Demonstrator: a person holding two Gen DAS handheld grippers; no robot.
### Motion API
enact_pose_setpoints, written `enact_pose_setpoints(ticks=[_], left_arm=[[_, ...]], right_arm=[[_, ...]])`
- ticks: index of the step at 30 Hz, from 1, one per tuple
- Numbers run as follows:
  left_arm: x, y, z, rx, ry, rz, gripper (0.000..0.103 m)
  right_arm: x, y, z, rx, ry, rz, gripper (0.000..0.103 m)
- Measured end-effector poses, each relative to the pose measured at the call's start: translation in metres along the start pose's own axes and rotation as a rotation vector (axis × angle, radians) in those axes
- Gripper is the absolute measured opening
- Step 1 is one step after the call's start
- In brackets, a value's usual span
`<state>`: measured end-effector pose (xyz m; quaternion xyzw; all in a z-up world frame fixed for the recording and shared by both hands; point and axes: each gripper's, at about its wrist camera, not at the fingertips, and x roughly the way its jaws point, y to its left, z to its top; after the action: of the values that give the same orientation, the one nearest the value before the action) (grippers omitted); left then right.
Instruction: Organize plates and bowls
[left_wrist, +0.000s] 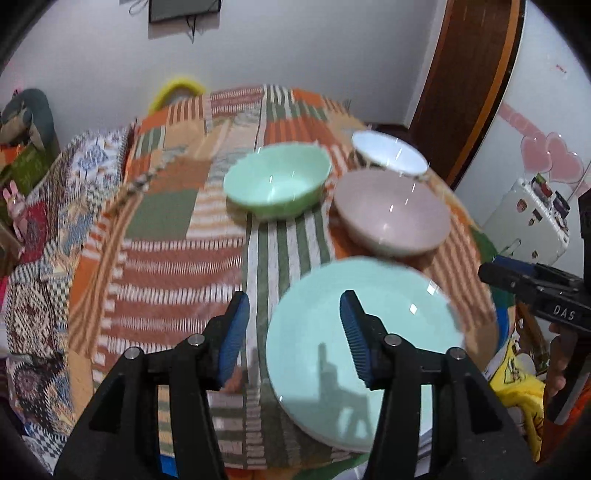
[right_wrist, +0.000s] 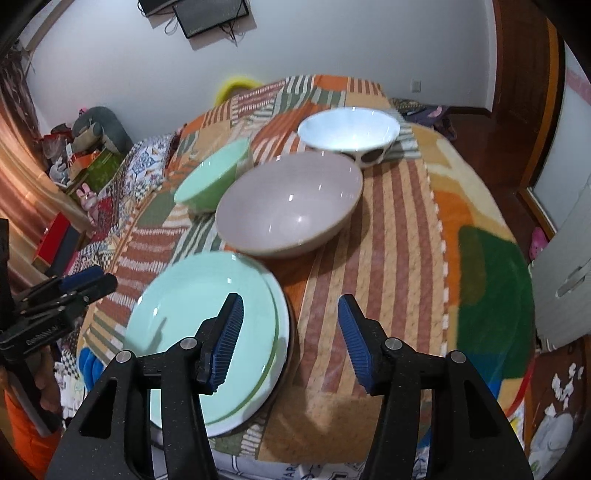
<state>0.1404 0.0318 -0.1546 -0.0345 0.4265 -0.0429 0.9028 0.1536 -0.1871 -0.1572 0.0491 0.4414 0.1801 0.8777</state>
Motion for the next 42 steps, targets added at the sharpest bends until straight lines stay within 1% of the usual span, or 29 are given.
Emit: enact_pose_setpoints(ticks=[4,7,8,9,11,13,18,22,28,31,32,33,34,35,38,40,41,42], left_arm=[[-0.003,-0.009,0.020,0.023,-0.047,0.008,0.057],[0.003,-0.016,0.036,0.029,-0.064,0.010,0.059],[0.006,-0.016,0.039,0.026,-0.065,0.008,0.061],[0.010,-0.018,0.044,0.019,-0.067,0.004,0.062],[0.018,-0.020,0.050,0.013,-0.065,0.002,0.064],[0.030,-0.022,0.056,0.011,-0.052,0.001,0.064],[0.063,-0.024,0.067,0.004,-0.002,-0.012,0.064],[0.085,-0.029,0.073,0.006,0.030,-0.027,0.064],[0.115,-0.035,0.076,0.012,0.068,-0.049,0.064],[0.127,-0.038,0.076,0.015,0.084,-0.060,0.064],[0.130,-0.039,0.076,0.016,0.088,-0.062,0.063],[0.134,-0.039,0.077,0.017,0.089,-0.064,0.063],[0.136,-0.040,0.076,0.019,0.091,-0.066,0.059],[0.139,-0.040,0.077,0.021,0.095,-0.070,0.053],[0.149,-0.041,0.077,0.018,0.124,-0.093,0.042],[0.155,-0.041,0.075,0.013,0.141,-0.108,0.036],[0.158,-0.041,0.075,0.011,0.148,-0.113,0.034],[0.160,-0.041,0.074,0.008,0.155,-0.122,0.033]], right_arm=[[-0.008,-0.004,0.014,0.001,-0.045,0.001,0.052],[-0.012,-0.007,0.024,0.005,-0.081,-0.001,0.053],[-0.013,-0.008,0.028,0.007,-0.091,-0.002,0.055],[-0.014,-0.009,0.031,0.011,-0.104,-0.008,0.063],[-0.015,-0.013,0.035,0.018,-0.130,-0.018,0.070],[-0.013,-0.016,0.039,0.023,-0.142,-0.019,0.070],[0.001,-0.025,0.049,0.039,-0.133,-0.022,0.070],[0.017,-0.034,0.054,0.056,-0.109,-0.029,0.070],[0.041,-0.042,0.056,0.070,-0.075,-0.041,0.070],[0.052,-0.045,0.056,0.074,-0.047,-0.033,0.070],[0.055,-0.045,0.056,0.075,-0.039,-0.029,0.069],[0.058,-0.045,0.055,0.078,-0.031,-0.026,0.064],[0.061,-0.046,0.056,0.080,-0.024,-0.022,0.062],[0.064,-0.047,0.056,0.083,-0.013,-0.017,0.059],[0.070,-0.050,0.055,0.097,0.010,-0.002,0.051],[0.074,-0.052,0.055,0.107,0.026,0.011,0.046],[0.076,-0.053,0.055,0.111,0.033,0.018,0.042],[0.077,-0.053,0.055,0.114,0.039,0.026,0.040]])
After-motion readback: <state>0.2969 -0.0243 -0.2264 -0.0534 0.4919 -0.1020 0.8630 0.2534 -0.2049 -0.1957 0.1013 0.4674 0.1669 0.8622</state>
